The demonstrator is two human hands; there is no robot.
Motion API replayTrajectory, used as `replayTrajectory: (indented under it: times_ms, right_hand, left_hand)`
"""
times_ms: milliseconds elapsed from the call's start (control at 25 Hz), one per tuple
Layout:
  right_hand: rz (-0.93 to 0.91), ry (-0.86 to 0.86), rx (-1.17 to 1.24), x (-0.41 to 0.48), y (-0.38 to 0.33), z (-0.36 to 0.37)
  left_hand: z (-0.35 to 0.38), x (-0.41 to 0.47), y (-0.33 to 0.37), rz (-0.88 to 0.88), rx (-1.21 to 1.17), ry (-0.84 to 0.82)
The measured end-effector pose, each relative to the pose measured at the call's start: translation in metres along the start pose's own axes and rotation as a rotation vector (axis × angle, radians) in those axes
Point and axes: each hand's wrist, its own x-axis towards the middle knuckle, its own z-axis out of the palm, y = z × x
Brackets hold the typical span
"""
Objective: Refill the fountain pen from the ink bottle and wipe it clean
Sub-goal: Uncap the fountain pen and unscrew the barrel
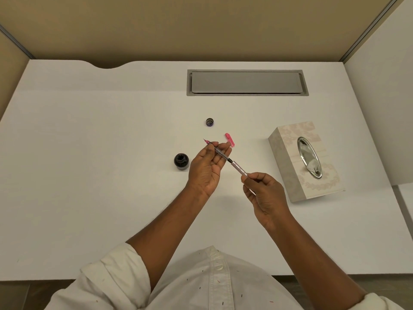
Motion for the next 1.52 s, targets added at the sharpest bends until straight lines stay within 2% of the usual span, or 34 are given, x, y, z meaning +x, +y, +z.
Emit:
replayTrajectory:
  times_ms: [360,440,640,760,1200,1520]
  right_hand:
    - [0.01,0.073,0.058,0.007,0.017,-0.035]
    - [-0.033,0.122,-0.032,0.015,0.027,-0.037]
    - [-0.22,0.222,-0.471,0.054,0.059,-0.021]
    - [-0.277,0.246,-0.611,0.079,0.077,-0.012]
    - [-0.426,0.164,-0.837,0.11,0.102,-0.009]
    - [-0.424,0.194,-0.825,0.116,0.109,-0.007]
  left_hand:
    - [-0.001,0.007,0.009,0.028,-0.026,0.016]
    - [-0.001,0.007,0.009,0.025,-0.027,0.015]
    - [0.0,0.005,0.008,0.013,-0.02,0.012]
    - [-0.001,0.003,0.009,0.011,-0.012,0.014]
    - [-0.007,0.005,0.009,0.004,0.013,0.026]
    - [-0.009,0.005,0.011,0.003,0.021,0.028]
